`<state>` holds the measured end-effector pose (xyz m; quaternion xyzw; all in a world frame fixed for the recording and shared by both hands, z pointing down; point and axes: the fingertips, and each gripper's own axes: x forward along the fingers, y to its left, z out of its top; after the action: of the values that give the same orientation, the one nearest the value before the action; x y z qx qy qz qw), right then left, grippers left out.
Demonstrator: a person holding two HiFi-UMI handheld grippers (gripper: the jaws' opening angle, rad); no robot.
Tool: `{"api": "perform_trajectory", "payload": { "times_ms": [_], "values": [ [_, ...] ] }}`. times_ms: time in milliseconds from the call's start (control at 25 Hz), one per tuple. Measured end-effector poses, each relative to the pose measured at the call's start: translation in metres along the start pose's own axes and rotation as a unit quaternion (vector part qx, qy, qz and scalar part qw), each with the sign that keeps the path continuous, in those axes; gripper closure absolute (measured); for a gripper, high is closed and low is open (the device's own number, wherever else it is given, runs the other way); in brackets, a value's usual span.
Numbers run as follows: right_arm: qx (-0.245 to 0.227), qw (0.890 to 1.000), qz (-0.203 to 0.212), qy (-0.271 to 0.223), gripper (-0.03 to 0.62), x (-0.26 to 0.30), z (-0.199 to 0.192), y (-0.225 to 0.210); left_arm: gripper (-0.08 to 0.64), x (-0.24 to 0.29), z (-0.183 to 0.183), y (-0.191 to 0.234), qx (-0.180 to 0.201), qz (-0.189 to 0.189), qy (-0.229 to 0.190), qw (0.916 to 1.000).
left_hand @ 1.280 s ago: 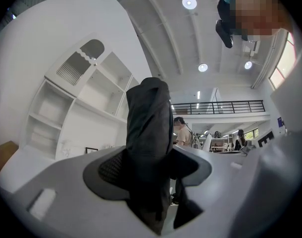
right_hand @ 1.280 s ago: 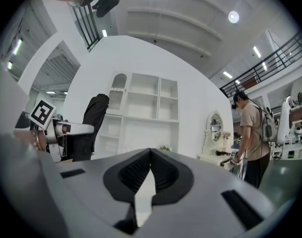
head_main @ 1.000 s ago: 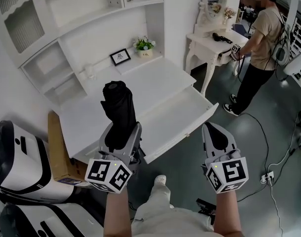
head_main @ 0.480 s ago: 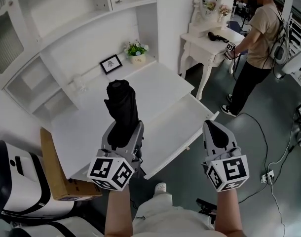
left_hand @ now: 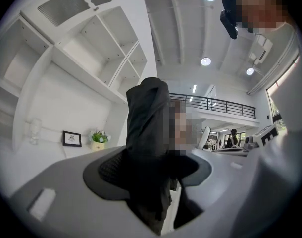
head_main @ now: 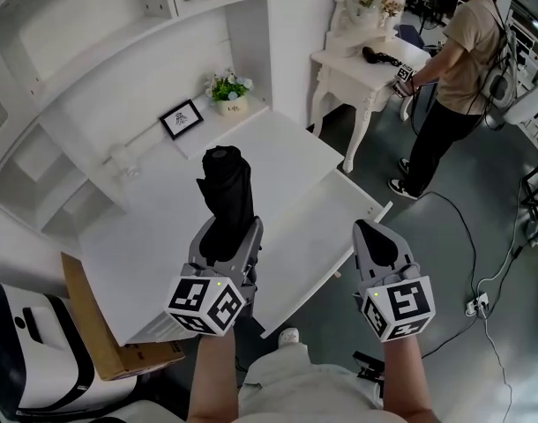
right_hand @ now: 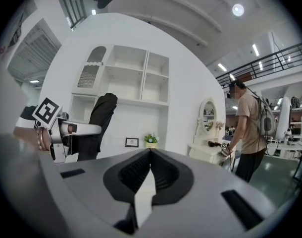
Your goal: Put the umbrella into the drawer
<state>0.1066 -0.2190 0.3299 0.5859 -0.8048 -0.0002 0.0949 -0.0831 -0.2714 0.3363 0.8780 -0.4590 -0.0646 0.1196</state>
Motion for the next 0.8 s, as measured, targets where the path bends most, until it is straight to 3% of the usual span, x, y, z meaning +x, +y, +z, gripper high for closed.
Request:
{"api": "perform_trajectory", "payload": {
  "times_ms": [800],
  "values": [
    [0.064,0.992,-0.01,0.105,0.584,0.026,-0.093,-0.013,0.291,0.045,-0.121,0.023,-0.067,0.002,0.134,0.9887]
  ]
}}
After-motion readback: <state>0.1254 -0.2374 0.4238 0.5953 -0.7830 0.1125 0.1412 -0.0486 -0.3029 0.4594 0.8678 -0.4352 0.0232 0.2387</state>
